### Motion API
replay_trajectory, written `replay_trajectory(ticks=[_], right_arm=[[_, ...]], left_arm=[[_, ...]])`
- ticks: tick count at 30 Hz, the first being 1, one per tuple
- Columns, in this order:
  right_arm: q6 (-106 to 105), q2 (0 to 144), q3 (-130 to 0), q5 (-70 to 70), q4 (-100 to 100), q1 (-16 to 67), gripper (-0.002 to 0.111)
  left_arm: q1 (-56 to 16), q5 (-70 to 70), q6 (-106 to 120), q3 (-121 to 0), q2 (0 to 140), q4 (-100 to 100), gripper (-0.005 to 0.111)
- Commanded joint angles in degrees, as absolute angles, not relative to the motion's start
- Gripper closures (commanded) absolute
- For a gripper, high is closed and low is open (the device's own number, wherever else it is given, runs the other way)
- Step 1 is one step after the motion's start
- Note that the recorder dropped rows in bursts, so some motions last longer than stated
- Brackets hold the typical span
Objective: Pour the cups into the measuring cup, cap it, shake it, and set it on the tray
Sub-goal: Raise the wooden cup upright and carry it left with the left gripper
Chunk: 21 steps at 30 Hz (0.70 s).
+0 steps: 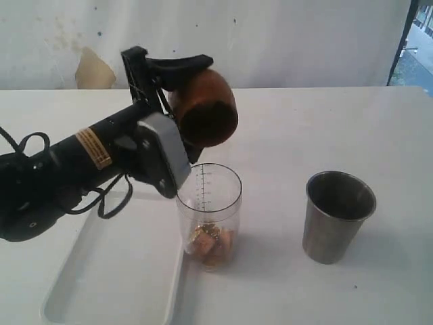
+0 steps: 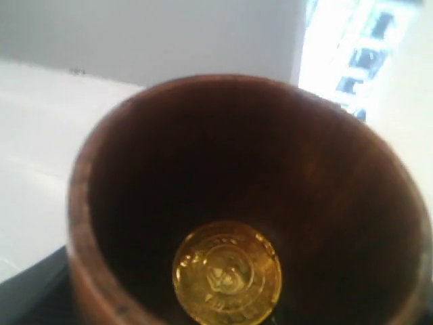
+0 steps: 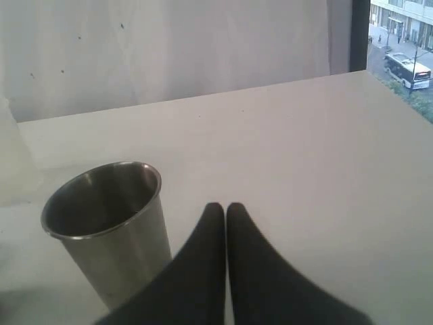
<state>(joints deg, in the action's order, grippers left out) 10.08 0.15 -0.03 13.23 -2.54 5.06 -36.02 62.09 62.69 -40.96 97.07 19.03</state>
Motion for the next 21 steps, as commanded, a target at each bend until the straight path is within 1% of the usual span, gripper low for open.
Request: replay_trajectory(ticks=[1,5,8,12,17,21], right_arm=[[10.3,0.0,0.0,12.72,-2.81,5.08,0.108],[10.3,0.0,0.0,12.72,-2.81,5.08,0.108],[10.3,0.0,0.0,12.72,-2.81,5.08,0.108],[10.3,0.0,0.0,12.72,-2.81,5.08,0.108],[10.3,0.0,0.0,12.72,-2.81,5.08,0.108],[10.3,0.0,0.0,12.72,-2.81,5.08,0.108]], left_arm=[[-36.11,65.04,36.48,-40.76,96.35,15.5,0.107],[-36.11,59.49,32.67,-40.76,96.24,15.5,0.107],[-36.11,53.35,24.5,-41.42,95.37,15.41,0.107],[-36.11,39.53,12.2,-45.97,92.71,15.02,0.107],[-36.11,22.73,4.16,-52.69,87.43,15.02,0.107],[-34.4,5.73,1.23,-58.59,83.92,11.12,0.107]])
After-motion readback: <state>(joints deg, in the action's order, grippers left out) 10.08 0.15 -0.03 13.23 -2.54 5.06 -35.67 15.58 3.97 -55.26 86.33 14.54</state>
